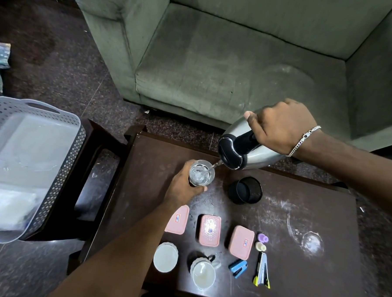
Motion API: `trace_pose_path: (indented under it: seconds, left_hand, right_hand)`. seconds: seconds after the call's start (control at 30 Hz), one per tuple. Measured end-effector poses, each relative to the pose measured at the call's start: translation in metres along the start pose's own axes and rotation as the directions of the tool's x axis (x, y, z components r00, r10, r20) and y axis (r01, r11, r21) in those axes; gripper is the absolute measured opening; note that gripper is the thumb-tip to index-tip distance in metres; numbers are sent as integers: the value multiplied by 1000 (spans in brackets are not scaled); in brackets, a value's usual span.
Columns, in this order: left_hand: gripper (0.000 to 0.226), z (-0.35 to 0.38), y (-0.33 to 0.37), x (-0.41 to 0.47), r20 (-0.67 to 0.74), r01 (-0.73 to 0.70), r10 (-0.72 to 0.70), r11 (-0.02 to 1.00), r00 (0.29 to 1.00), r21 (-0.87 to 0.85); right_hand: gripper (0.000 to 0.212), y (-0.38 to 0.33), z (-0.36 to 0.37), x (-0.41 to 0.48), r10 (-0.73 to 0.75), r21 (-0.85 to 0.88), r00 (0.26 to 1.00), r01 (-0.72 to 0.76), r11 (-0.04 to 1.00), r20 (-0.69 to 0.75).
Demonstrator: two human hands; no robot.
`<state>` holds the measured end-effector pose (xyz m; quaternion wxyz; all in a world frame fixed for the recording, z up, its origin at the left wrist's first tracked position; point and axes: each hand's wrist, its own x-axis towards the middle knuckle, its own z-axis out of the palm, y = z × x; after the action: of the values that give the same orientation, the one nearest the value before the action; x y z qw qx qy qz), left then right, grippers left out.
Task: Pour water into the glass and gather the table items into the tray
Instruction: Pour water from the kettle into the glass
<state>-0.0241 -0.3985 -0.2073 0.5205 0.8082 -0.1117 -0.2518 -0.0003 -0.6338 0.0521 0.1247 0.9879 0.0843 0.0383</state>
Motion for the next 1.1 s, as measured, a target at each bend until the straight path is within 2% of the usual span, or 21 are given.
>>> trace_pose_path:
  seconds: [0.27, 0.53, 0.73, 0.93, 1.1]
  left_hand:
    - [87, -2, 3, -2, 8, -1, 1, 999, 1000, 32]
    - [88, -1, 3, -2, 15, 10, -11, 999, 1000, 30]
    - [96, -5, 5, -2, 52, 22, -23, 1000, 998, 19]
    - [112, -12, 1, -4, 98, 68, -66, 998, 993, -16]
    - [115, -25, 7, -10, 98, 96, -88, 992, 991, -77]
  right_hand:
    - [60, 0, 0, 0, -4, 15, 1000, 4, 1000, -10]
    - [68, 2, 5, 0, 18, 25, 1000, -19, 1000, 24]
    - [67, 8, 11, -1, 0, 132, 997, -9, 991, 75]
    - [61, 19, 20, -1, 84, 239, 986, -118, 964, 144]
    - [63, 26, 26, -3, 140, 346, 969, -204, 916, 201]
